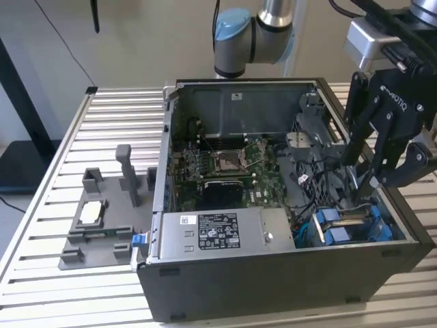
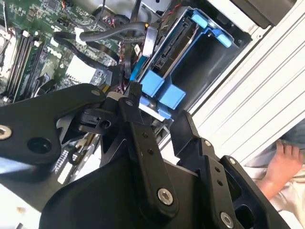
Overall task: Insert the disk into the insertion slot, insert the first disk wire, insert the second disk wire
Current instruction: 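Insert the disk into the insertion slot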
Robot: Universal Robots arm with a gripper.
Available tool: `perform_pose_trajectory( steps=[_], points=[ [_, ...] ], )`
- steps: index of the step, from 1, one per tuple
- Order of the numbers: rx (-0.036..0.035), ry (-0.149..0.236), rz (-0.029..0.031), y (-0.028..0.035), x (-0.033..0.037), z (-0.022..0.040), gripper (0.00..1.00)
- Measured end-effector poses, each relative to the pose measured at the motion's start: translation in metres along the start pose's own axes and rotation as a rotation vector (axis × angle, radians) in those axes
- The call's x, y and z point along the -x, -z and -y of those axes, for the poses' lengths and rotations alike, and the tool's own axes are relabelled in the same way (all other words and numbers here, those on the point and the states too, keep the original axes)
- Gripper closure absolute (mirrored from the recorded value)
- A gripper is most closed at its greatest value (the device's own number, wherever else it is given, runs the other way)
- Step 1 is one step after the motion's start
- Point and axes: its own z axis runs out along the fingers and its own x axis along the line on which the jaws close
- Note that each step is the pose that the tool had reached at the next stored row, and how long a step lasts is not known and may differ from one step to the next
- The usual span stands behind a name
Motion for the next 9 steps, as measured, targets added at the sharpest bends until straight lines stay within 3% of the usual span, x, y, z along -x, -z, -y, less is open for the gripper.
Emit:
perform_pose_trajectory(
  steps=[2,7,9],
  points=[
    [-0.0079,0.000,-0.0002,0.0000,0.0015,-0.0001,0.47],
    [-0.0792,0.021,-0.0030,-0.0006,0.0041,0.0001,0.47],
    [-0.1033,0.028,-0.0038,-0.0011,0.0053,0.0001,0.47]
  ],
)
